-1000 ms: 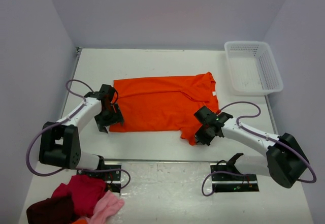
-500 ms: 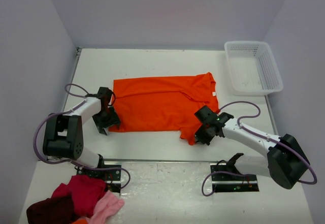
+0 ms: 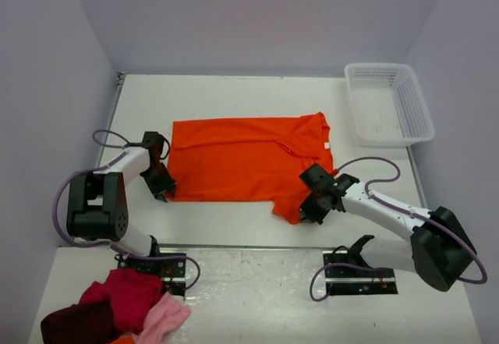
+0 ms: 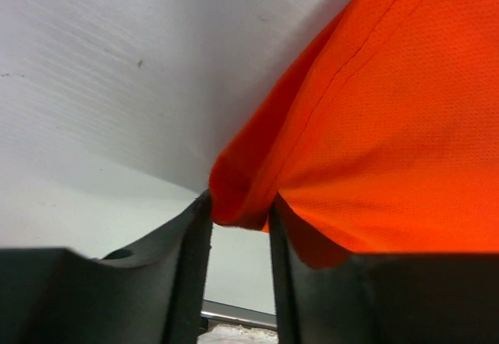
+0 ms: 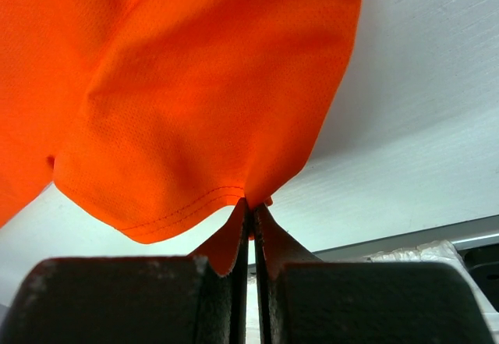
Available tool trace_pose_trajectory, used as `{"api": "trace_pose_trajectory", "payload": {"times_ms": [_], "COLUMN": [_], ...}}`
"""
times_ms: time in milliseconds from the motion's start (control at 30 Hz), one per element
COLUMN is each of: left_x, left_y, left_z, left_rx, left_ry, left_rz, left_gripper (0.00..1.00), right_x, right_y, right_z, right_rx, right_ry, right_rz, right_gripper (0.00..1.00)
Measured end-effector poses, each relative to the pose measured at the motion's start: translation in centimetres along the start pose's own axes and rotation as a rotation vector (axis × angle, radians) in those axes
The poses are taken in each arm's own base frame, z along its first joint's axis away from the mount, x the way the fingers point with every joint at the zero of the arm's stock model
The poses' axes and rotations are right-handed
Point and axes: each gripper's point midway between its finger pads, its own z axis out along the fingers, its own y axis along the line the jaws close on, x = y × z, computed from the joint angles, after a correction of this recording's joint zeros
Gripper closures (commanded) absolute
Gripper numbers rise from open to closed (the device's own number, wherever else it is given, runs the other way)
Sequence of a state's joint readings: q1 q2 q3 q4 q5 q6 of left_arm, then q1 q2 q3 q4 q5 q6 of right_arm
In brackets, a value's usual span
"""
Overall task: Fold and stack the t-shirts
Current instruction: Grap the side of the flattened tshirt closest away from the robot with both arms
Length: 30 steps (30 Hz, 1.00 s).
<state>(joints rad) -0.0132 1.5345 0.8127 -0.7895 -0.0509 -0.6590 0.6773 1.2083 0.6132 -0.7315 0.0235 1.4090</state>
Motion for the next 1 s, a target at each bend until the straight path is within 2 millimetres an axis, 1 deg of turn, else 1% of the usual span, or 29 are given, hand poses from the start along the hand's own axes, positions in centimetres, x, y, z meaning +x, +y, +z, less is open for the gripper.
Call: {"api": "trace_pose_trajectory", "payload": {"times_ms": [33,100,167,300,500,733,833,933,1000], "left_x": [-0.1,-0.3,-0.3,-0.3,-0.1,0.2,0.4,0.5,0.5], "left_y": [-0.1,-0.3,-0.3,-0.4,-0.3,-0.1,0.1,0.2,0.2], "left_z": [0.0,0.0,0.0,0.0,-0.3,-2.0,-2.2,-2.2,-2.2], "left_rx": [0.005,0.009,0.012,0.018,0.019,0.038,0.037,0.034,0.031], "left_ry": [0.001,-0.002,-0.004,-0.004,-0.002,-0.026,-0.024,-0.019,-0.016], "left_rz": [0.003,0.008,0.015,0.016,0.016,0.014,0.014,0.015,0.015], "left_gripper": [0.77,0.85,0.99,1.0,1.0,1.0,1.0,1.0,1.0], "right_x": [0.0,0.0,0.1,0.0,-0.9,-2.5,-4.1,-6.4,-8.1], "right_y": [0.0,0.0,0.1,-0.1,-0.6,0.1,0.5,1.8,2.9], "right_z": [0.0,0.0,-0.1,-0.1,-0.6,-1.5,-2.3,-3.9,-5.3], "right_rx": [-0.002,-0.002,-0.003,0.004,0.021,0.025,0.028,0.005,-0.022], "right_ry": [0.0,0.002,0.006,0.002,-0.047,-0.105,-0.143,-0.195,-0.241], "right_rz": [0.0,0.001,0.005,0.013,0.008,-0.036,-0.054,-0.061,-0.082], "right_gripper": [1.0,1.0,1.0,1.0,1.0,1.0,1.0,1.0,1.0]}}
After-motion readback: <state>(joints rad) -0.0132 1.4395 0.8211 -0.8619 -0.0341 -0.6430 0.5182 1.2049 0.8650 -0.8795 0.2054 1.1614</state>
